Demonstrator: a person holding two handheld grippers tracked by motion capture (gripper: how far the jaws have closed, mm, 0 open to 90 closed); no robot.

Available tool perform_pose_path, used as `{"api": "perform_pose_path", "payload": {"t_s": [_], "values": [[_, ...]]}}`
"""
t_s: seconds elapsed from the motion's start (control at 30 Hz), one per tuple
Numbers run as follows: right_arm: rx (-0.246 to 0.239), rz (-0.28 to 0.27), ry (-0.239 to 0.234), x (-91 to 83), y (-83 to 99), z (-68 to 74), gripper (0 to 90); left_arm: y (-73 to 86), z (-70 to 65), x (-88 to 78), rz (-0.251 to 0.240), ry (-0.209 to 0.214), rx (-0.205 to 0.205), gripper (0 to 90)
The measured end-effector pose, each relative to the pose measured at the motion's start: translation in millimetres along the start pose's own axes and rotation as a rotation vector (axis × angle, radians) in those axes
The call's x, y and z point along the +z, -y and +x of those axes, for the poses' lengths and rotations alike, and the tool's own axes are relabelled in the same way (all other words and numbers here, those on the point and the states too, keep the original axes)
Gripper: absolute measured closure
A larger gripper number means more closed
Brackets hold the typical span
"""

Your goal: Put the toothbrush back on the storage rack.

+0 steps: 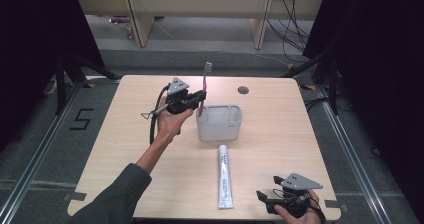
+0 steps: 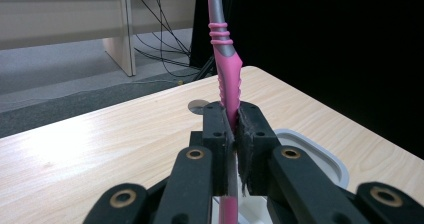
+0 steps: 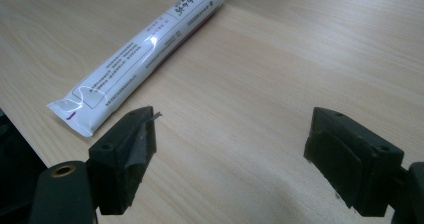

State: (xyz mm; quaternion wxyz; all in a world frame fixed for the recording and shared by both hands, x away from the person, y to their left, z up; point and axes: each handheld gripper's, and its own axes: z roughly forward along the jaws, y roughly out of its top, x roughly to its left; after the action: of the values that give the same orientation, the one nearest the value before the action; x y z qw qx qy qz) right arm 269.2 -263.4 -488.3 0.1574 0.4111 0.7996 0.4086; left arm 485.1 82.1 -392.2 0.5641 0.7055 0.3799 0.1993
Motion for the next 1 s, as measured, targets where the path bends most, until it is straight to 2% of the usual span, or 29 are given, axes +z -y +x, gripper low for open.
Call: {"api": "perform_pose_path", "payload": {"t_s": [0.17, 0.23, 0.27, 0.6, 0.67, 1.0], "values": [[-0.004, -0.005, 0.008, 0.1, 0.1, 0.0, 20.3, 2.5, -0.7, 4.1, 0.002, -0.003, -0.004, 83.2], [0.001, 0.001, -0.001, -0.1, -0.1, 0.0, 20.3, 3.7, -0.8, 5.4, 0.007, -0.004, -0.006, 83.2], [0.024, 0.003, -0.008, -0.3, 0.1, 1.5, 20.3, 4.4, -0.9, 5.9, 0.007, -0.007, -0.008, 83.1], [0.028, 0.002, -0.006, -0.7, 0.1, 1.8, 20.3, 13.7, -0.4, 9.4, 0.024, -0.012, -0.007, 83.1], [0.0, -0.009, 0.006, -1.0, -0.1, -0.4, 20.3, 17.3, 0.5, 9.6, 0.027, -0.014, -0.008, 83.1], [-0.002, -0.01, 0.006, -1.0, 0.0, -0.5, 20.4, 36.2, 3.1, 8.3, 0.036, -0.021, -0.03, 83.1]]}}
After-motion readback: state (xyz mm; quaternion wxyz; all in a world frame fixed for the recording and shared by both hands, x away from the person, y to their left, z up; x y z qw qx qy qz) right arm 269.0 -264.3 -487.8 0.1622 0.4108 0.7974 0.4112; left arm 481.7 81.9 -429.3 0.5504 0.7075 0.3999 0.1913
